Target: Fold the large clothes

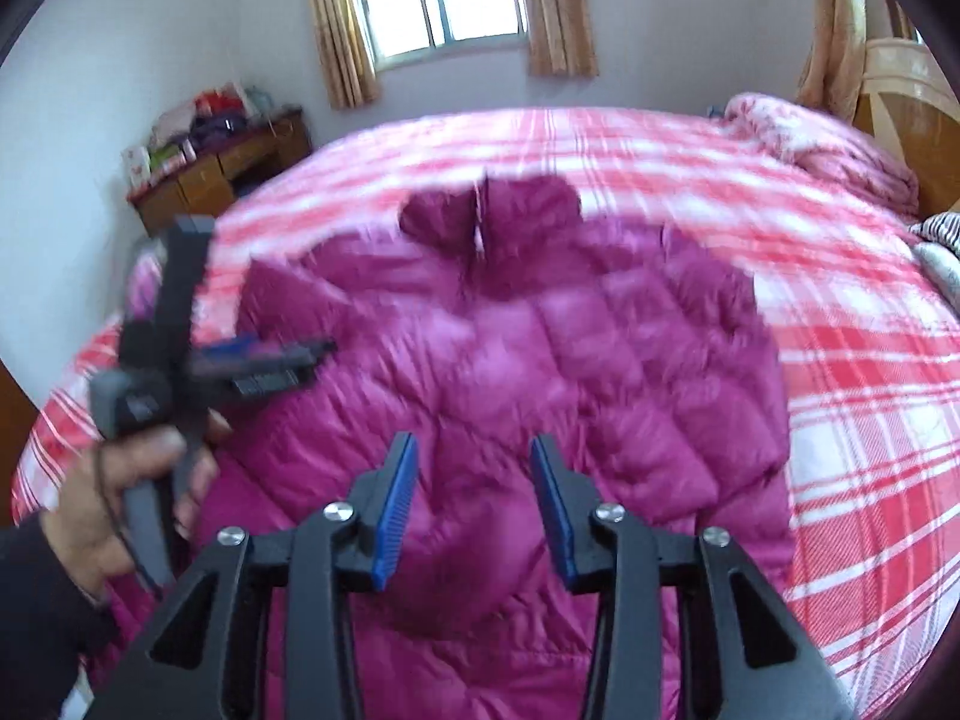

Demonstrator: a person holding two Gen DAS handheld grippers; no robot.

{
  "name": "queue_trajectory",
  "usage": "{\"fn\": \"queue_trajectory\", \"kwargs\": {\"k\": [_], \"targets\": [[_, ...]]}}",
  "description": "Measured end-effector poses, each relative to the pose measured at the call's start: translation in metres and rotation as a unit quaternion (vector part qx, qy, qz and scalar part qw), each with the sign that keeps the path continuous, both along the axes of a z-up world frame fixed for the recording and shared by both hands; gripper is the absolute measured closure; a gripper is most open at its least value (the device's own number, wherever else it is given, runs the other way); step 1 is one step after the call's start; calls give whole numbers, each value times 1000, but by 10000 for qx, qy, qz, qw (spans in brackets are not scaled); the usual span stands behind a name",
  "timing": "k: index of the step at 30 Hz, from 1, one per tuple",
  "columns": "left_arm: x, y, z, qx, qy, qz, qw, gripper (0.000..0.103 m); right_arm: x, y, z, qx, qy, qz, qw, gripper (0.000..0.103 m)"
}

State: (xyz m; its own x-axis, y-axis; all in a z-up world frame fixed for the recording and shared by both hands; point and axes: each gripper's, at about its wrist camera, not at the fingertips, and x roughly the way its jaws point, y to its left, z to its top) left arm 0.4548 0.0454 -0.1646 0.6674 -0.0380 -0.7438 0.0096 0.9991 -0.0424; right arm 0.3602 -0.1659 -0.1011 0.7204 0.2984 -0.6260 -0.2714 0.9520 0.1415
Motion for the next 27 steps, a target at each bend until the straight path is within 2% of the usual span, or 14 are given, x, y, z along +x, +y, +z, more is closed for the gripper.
{"fn": "queue_trajectory", "kwargs": {"k": [3, 7, 10, 16, 19, 27], "targets": [[3, 0, -1, 32, 19, -7, 10000, 13, 16, 18, -1, -149, 31, 124, 9998, 56], [3, 1, -2, 12, 29, 0, 10000, 12, 43, 30, -33, -101, 496, 187, 9985, 56], [4, 2, -2, -26, 23, 4, 10000, 12, 45, 31, -54, -144, 603, 146, 9980, 56], [6, -1, -5, 91, 94, 6, 9999, 10, 43, 29, -67, -278, 625, 176, 9975, 56], [7, -2, -6, 123, 104, 7, 9999, 10, 42, 36, -70, -480, 495, 140, 9975, 56], [8, -4, -7, 208, 140, 11, 9997, 8, 43, 37, -74, -482, 431, 108, 9978, 56]]}}
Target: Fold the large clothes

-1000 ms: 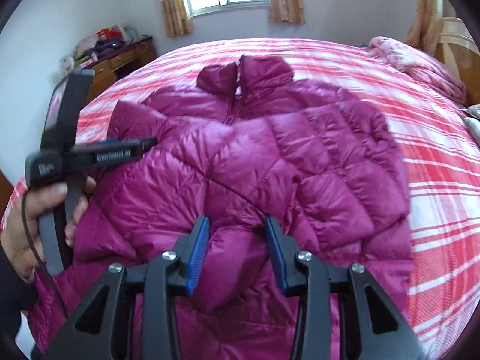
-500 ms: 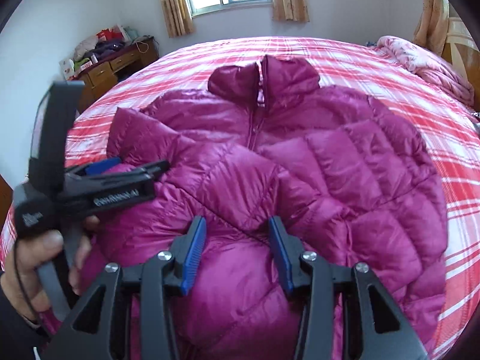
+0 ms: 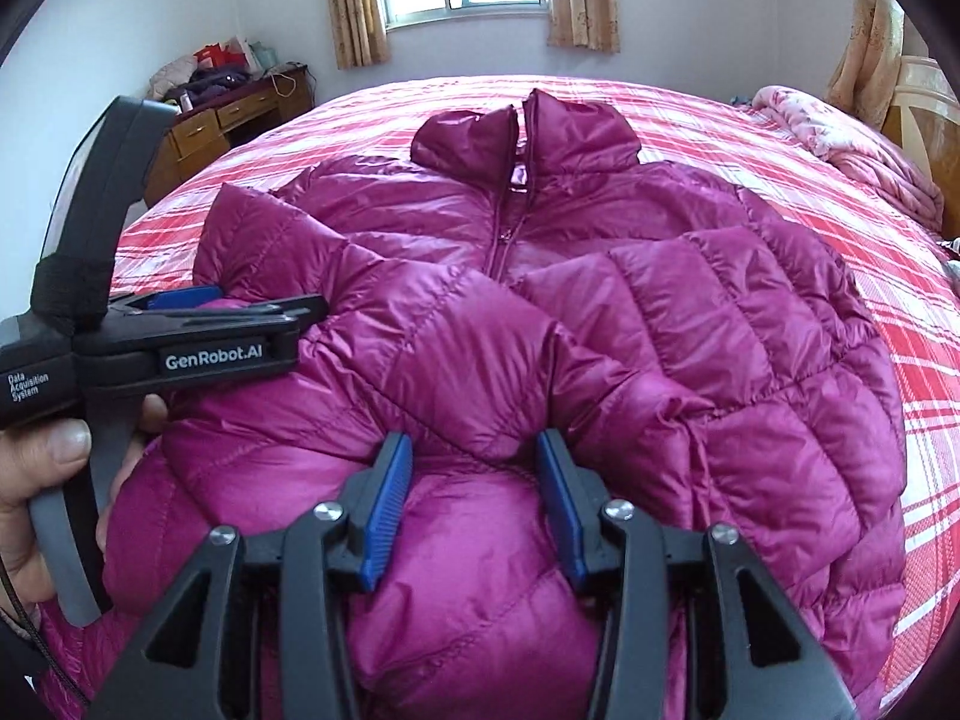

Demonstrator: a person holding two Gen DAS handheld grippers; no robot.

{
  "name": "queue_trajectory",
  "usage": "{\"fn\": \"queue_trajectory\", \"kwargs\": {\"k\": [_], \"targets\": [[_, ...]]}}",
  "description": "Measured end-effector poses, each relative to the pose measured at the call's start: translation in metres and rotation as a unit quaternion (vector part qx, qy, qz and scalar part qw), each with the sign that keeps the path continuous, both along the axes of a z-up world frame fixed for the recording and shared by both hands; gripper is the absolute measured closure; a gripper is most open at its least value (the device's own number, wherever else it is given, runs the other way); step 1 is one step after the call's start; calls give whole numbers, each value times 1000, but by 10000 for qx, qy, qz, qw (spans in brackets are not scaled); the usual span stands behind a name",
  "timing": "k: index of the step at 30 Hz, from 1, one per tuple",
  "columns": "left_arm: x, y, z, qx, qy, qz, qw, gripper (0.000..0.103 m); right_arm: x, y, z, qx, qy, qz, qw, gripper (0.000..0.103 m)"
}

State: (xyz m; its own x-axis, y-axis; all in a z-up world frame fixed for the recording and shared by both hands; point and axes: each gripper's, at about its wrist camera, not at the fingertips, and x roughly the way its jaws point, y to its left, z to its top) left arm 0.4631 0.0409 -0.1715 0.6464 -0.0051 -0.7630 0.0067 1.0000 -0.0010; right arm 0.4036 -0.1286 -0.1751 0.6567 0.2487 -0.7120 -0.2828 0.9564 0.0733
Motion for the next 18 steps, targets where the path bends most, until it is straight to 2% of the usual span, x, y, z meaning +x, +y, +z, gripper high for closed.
{"fn": "queue_trajectory", "kwargs": {"k": [18], "targets": [[1, -1, 0, 10, 12, -2, 10000, 7, -2, 7, -2, -276, -103, -34, 9996, 56]]}}
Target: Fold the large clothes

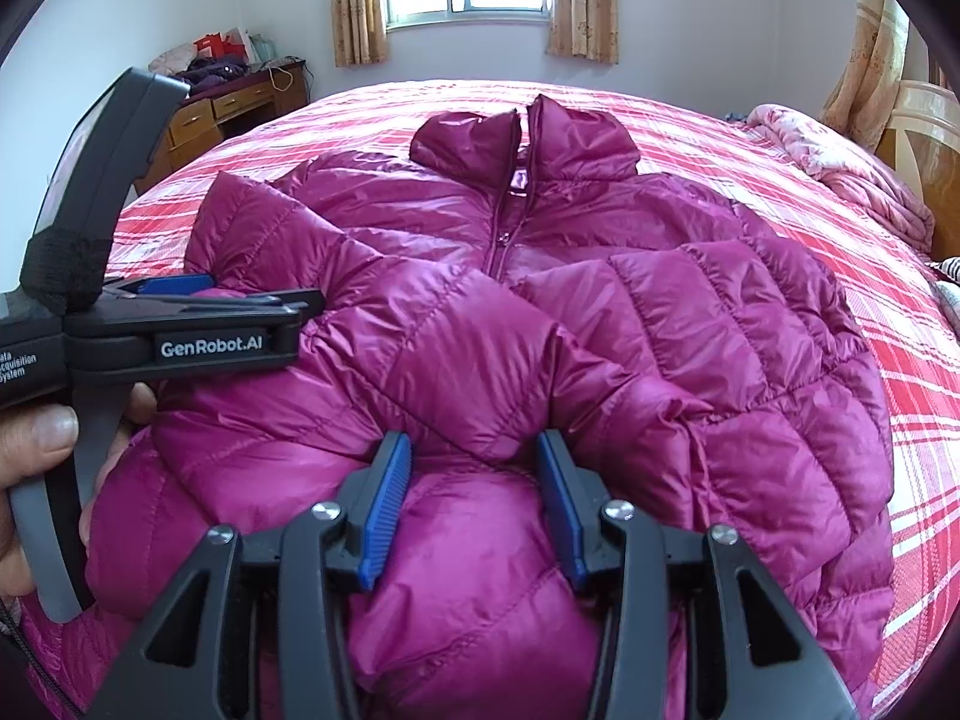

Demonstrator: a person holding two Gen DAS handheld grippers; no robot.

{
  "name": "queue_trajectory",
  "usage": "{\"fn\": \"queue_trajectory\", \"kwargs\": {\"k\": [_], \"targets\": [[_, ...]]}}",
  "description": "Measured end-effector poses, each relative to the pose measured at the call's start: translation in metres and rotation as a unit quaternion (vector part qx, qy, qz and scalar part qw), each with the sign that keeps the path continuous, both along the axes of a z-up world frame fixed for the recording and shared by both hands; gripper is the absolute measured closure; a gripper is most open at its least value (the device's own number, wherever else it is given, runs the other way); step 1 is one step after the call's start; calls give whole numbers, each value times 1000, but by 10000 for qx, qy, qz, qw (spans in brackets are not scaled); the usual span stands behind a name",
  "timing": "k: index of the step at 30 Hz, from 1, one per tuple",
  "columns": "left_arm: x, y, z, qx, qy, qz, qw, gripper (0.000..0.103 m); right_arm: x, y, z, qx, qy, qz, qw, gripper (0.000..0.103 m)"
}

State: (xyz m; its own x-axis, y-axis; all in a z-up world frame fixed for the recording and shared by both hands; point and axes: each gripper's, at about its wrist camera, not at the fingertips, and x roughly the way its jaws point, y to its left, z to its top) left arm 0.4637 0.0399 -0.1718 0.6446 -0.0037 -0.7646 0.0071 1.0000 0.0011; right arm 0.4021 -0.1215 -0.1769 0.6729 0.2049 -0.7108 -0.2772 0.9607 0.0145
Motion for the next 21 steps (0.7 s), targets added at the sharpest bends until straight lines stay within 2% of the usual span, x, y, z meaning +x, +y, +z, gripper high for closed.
{"fn": "queue_trajectory", "kwargs": {"k": [12, 14, 18, 20, 21], "targets": [[1, -2, 0, 38, 13, 5, 10000, 6, 1, -1, 0, 6, 23, 55, 10000, 56], [1, -2, 0, 22, 4, 5, 10000, 6, 2, -4, 2, 129, 70, 107, 9998, 56], [2, -1, -1, -19, 2, 3, 10000, 5, 6, -14, 14, 445, 252, 266, 9983, 50], [2, 0, -2, -23, 0, 4, 10000, 5, 10, -19, 34, 633, 206, 201, 9976, 47], [2, -1, -2, -26, 1, 4, 10000, 5, 12, -21, 45, 683, 106, 164, 9975, 39]]}}
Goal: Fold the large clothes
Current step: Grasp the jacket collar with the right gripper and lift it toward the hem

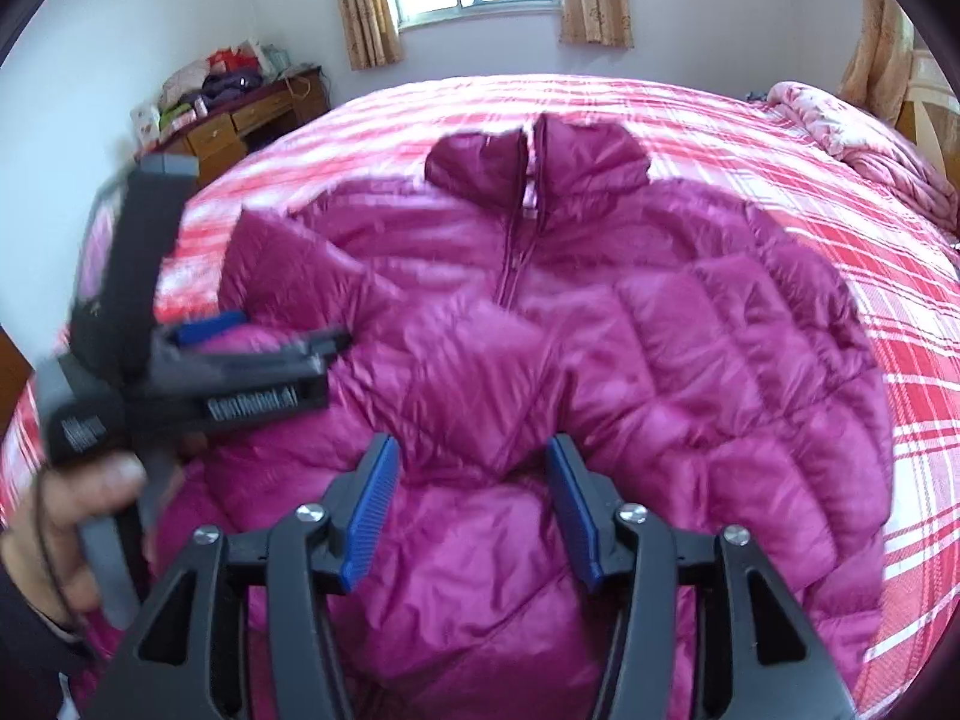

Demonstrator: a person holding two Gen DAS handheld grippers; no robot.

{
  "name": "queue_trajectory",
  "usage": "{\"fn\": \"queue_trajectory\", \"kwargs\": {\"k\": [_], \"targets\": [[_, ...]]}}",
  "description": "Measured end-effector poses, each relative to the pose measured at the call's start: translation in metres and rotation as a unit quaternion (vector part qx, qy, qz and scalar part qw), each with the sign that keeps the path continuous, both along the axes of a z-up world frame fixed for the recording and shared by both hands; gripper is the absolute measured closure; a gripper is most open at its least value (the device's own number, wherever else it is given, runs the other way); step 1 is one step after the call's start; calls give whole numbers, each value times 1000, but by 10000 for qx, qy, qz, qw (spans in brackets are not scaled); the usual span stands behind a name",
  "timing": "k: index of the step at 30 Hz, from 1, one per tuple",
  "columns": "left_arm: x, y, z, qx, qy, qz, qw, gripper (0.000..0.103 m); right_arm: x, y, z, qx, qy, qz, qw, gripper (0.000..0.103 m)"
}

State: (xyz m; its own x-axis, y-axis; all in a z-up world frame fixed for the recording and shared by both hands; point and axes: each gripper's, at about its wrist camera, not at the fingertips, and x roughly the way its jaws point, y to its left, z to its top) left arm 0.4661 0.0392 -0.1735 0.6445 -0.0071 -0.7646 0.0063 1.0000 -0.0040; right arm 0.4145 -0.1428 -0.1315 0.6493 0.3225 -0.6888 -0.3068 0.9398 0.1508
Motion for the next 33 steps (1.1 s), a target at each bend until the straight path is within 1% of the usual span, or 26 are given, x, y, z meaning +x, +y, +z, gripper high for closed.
{"fn": "queue_trajectory", "kwargs": {"k": [1, 2, 3, 4, 7, 9, 10, 12, 15, 18, 19, 21, 22, 23, 25, 26, 27, 28, 29, 30, 33], "targets": [[0, 0, 0, 1, -1, 0, 10000, 5, 5, -2, 11, 16, -83, -75, 9999, 28], [0, 0, 0, 11, -1, 1, 10000, 5, 15, -4, 23, 16, -140, -183, 9997, 22], [0, 0, 0, 23, -5, 2, 10000, 5, 24, -5, 31, 31, -145, -253, 9996, 14], [0, 0, -1, 25, -6, 1, 10000, 5, 37, -8, 39, 63, -153, -341, 9993, 12], [-1, 2, -1, 7, -14, -1, 10000, 5, 83, -11, 54, -101, -152, -680, 9975, 12], [-2, 1, 0, -18, -15, -3, 10000, 5, 116, -16, 56, 58, 61, -850, 9963, 12], [-2, 2, 0, -23, -18, -4, 10000, 5, 133, -20, 57, 198, 228, -989, 9946, 12], [-3, 2, 0, -46, -21, -8, 10000, 5, 163, -24, 57, 320, 435, -1213, 9912, 12], [-4, 3, 0, -65, -22, -12, 10000, 5, 191, -20, 56, 282, 524, -1372, 9887, 12], [-7, 6, 3, -145, -86, 46, 9998, 5, 212, -13, 42, 90, 710, -1478, 9864, 12], [-12, 10, 8, -183, -216, 178, 9994, 5, 217, -13, 36, 51, 784, -1528, 9851, 12], [-20, 18, 21, -279, -495, 275, 9980, 5, 225, -16, 27, 78, 896, -1586, 9832, 12], [-24, 22, 29, -240, -699, 363, 9966, 5, 227, -16, 23, 67, 924, -1564, 9833, 12], [-26, 24, 34, -107, -838, 383, 9957, 5, 230, -16, 20, 5, 954, -1526, 9837, 12], [-20, 28, 43, 377, -959, 484, 9935, 5, 232, -18, 19, -17, 938, -1494, 9843, 13], [-15, 30, 46, 523, -1001, 564, 9920, 5, 232, -21, 18, -3, 937, -1480, 9845, 15], [-8, 36, 48, 587, -1017, 650, 9909, 5, 232, -22, 17, 9, 986, -1449, 9845, 25], [-2, 42, 49, 588, -995, 744, 9905, 5, 233, -24, 14, -5, 1076, -1415, 9841, 46], [3, 48, 50, 540, -966, 792, 9907, 5, 232, -28, 10, -26, 1216, -1339, 9835, 62], [7, 51, 53, 471, -948, 802, 9911, 5, 230, -30, 8, -31, 1271, -1274, 9837, 86], [11, 55, 71, 354, -1043, 806, 9906, 5, 211, -42, 16, 5, 1085, -1175, 9871, 90]]}}
